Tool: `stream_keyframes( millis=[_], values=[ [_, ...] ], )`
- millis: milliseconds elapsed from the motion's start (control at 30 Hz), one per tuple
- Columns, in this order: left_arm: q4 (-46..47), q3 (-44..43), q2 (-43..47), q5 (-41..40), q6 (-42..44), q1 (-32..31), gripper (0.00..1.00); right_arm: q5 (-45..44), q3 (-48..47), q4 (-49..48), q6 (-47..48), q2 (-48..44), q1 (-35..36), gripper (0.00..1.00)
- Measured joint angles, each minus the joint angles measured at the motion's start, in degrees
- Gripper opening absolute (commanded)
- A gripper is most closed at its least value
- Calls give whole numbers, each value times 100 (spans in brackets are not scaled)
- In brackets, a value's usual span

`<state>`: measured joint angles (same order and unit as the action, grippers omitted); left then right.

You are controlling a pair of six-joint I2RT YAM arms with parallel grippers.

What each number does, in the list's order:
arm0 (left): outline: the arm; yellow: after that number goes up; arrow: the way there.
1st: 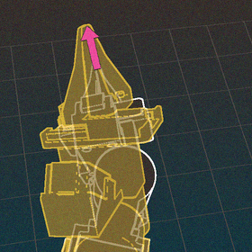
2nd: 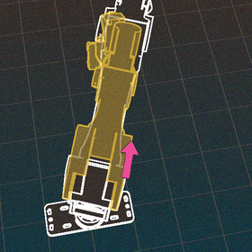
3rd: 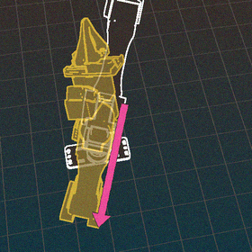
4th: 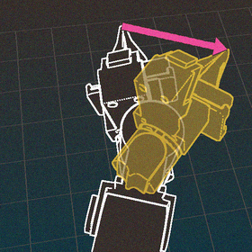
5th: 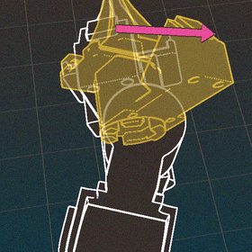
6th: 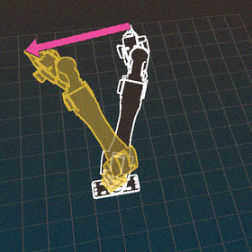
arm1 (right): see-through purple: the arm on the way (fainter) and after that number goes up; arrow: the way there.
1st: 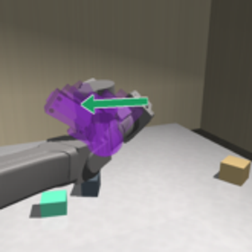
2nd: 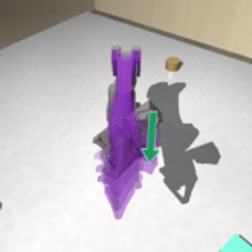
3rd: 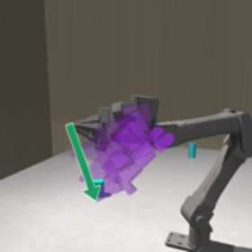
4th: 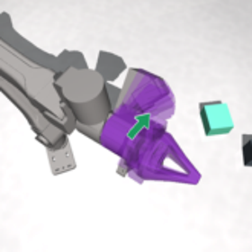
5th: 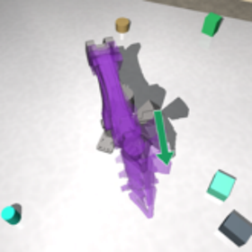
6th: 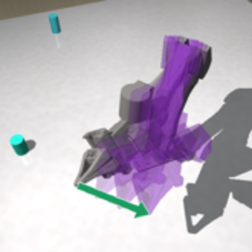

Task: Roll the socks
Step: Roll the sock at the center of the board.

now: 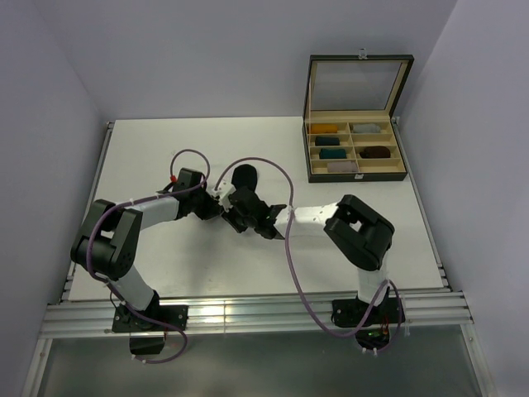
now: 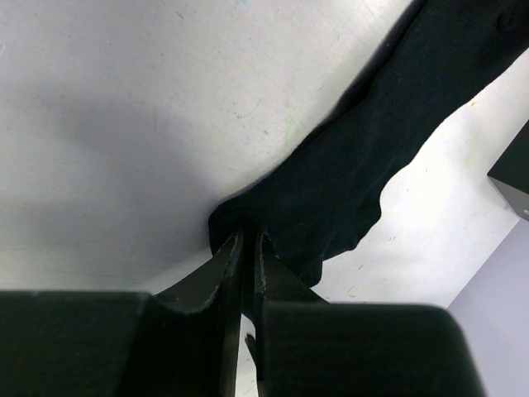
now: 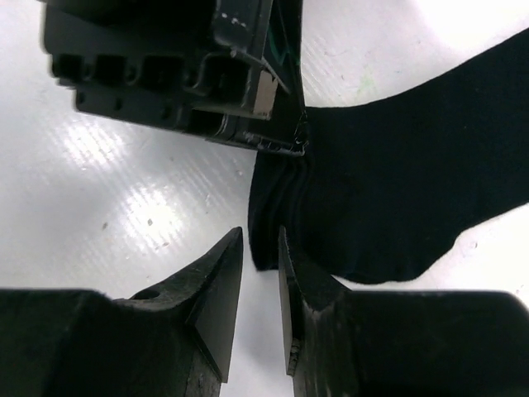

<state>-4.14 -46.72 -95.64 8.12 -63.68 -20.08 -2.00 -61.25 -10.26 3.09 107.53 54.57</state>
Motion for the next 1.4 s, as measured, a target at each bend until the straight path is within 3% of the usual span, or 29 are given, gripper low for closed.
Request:
stream_keyframes(
  millis=[233, 367, 633, 800, 1067, 1200, 1400],
  values=[
    [-9, -4, 0, -2, 7, 0, 12, -142, -79, 2, 15, 323, -9, 29],
    [-7, -4, 0, -2, 22, 0, 12, -39, -79, -2, -151, 341, -66, 18],
    [2, -4, 0, 0, 61, 0, 15, 1447, -225, 227, -1047, 409, -767, 2],
    [50, 28, 20, -15, 72, 0, 28, 2656, -616, 518, -1716, 758, -1237, 0],
    [175, 444, 516, -195, 96, 13, 62, 4190, -1051, 632, -2903, 1384, -1742, 0],
    [284, 883, 970, -308, 35, 33, 63, 4614, -1115, 605, -3311, 1547, -1875, 0],
    [619, 1539, 1453, -413, -70, 39, 51, 5003, -1119, 595, -3838, 1676, -1945, 0]
  ],
)
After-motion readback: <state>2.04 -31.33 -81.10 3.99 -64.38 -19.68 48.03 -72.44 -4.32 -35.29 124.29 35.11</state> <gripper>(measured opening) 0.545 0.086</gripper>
